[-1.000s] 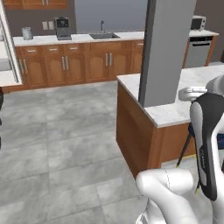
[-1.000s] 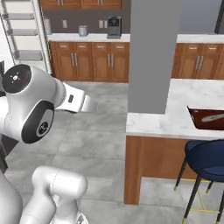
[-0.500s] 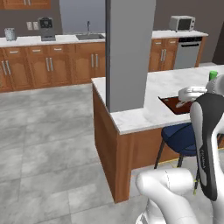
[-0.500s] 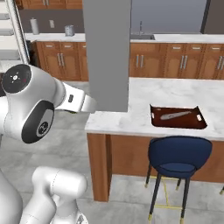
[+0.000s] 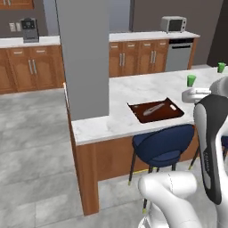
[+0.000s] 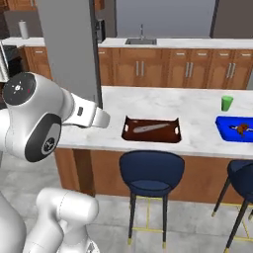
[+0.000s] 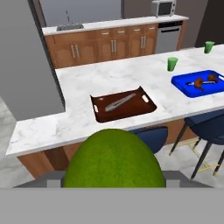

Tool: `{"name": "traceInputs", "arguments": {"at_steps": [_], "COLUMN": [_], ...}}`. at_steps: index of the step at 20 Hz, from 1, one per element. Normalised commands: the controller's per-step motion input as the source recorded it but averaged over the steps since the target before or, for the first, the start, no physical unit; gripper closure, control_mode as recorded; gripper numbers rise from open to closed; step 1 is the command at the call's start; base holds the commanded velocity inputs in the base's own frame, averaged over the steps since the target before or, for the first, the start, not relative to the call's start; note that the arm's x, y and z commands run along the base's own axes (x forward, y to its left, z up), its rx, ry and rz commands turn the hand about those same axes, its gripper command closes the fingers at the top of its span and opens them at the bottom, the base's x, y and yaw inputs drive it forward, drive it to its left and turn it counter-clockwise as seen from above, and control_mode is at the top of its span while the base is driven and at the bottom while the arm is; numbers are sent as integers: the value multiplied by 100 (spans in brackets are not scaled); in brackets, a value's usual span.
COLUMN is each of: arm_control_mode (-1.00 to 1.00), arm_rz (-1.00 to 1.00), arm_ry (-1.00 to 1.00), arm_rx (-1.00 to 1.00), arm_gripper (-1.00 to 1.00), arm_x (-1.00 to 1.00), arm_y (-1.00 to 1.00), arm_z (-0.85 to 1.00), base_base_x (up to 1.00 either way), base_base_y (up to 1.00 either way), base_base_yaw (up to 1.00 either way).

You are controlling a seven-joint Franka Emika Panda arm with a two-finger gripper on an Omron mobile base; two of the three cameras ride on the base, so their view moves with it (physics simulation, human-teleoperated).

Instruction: Gather the lime and onion from the fridge and place them on a tray on the dining counter. Then gather the chicken drumsticks from the fridge and place them on the other tray.

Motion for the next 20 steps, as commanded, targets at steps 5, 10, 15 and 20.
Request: {"name": "traceInputs", "arguments": {"at_steps": [5, 10, 15, 20], "arm_control_mode": [100, 100, 100, 100], "arm_rz": [0, 0, 0, 0], "arm_ry": [0, 0, 0, 0], "arm_rx": [0, 0, 0, 0], "arm_gripper": [100, 100, 100, 100], "arm_x": [0, 0, 0, 0], "arm_y": [0, 0, 0, 0], "arm_z": [0, 0, 0, 0], "base_base_x": [37, 50, 65, 80], "base_base_y": [-75, -49, -13, -1], "base_base_yaw": [2, 1, 8, 13]}}
